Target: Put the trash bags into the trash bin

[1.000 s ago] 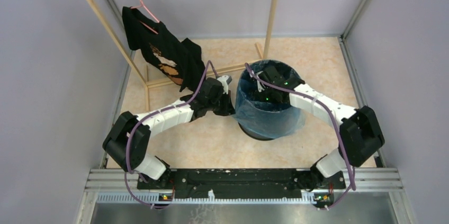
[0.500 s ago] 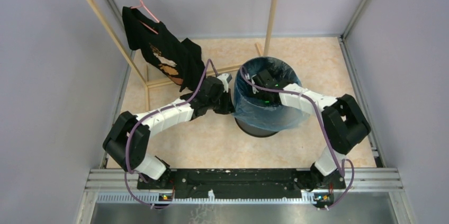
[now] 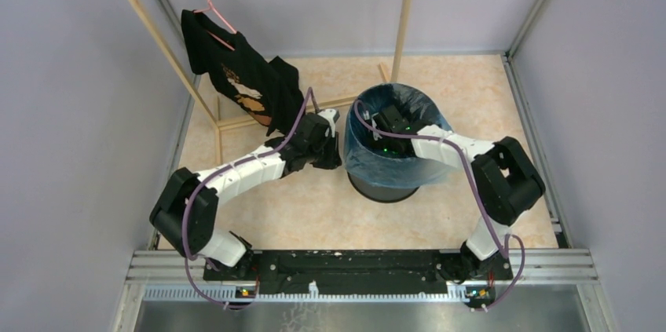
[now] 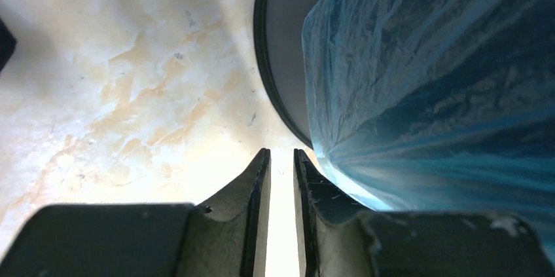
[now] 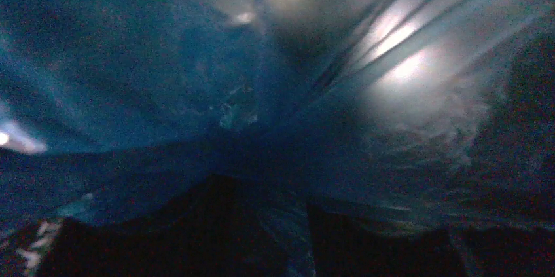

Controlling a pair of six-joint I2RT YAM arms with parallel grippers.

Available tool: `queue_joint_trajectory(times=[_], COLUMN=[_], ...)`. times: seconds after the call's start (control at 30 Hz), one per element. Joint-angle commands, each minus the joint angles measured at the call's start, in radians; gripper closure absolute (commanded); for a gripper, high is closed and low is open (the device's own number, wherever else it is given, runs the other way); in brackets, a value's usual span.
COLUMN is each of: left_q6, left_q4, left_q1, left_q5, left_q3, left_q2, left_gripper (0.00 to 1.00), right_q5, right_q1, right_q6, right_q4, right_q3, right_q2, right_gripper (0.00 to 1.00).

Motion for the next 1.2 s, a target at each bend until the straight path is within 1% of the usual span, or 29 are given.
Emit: queue_joint_trajectory(times=[0.0,0.1,0.2,0.4,0.57,0.77,0.83,0.9,0.97,1.03,1.1,1.17], left_q6=[0.015,0.015,0.015,0.010,0.000,0.013,0.014,0.011,0.003,-0.001,-0.002,-0.016], left_q4=[-0.039,-0.055,-0.068,-0.078,-0.085,-0.097,-0.097,-0.095,-0.089,-0.079,-0.073,-0.069], left_q1=[-0.004,-0.003,-0.004,-0.004,-0.004,-0.004,-0.005,-0.004,-0.004,-0.003,-0.005,-0.003], left_q5=[-0.043,-0.048,-0.048,-0.044,-0.034,-0.051,-0.055,-0.048,-0.039,-0.028,-0.029,-0.063], left_q3=[0.032,0.026,0.026,0.020,0.007,0.019,0.023,0.026,0.028,0.030,0.038,0.051], left_q2=[-0.092,-0.145,-0.188,-0.240,-0.260,-0.289,-0.290,-0.286,-0.279,-0.270,-0.261,-0.253], left_gripper=[0.72,0.66,0.65,0.65,0.65,0.63,0.62,0.61,0.60,0.58,0.57,0.56], right_q5=[0.003,-0.006,0.016,0.050,0.044,0.062,0.039,0.021,0.016,0.014,0.055,0.204], right_q1=[0.008,0.008,0.007,0.008,0.009,0.008,0.008,0.008,0.008,0.008,0.008,0.008], right_q6=[0.019,0.036,0.052,0.061,0.058,0.069,0.064,0.058,0.056,0.057,0.073,0.106], right_q4=[0.007,-0.033,-0.097,-0.218,-0.239,-0.257,-0.267,-0.281,-0.277,-0.269,-0.285,-0.298], right_q3=[0.008,0.035,0.086,0.192,0.226,0.298,0.337,0.375,0.391,0.387,0.394,0.387], right_q2=[0.010,-0.086,-0.164,-0.234,-0.251,-0.302,-0.328,-0.347,-0.373,-0.400,-0.439,-0.506], right_gripper=[0.53,0.45,0.39,0.34,0.30,0.30,0.29,0.27,0.21,0.18,0.19,0.20])
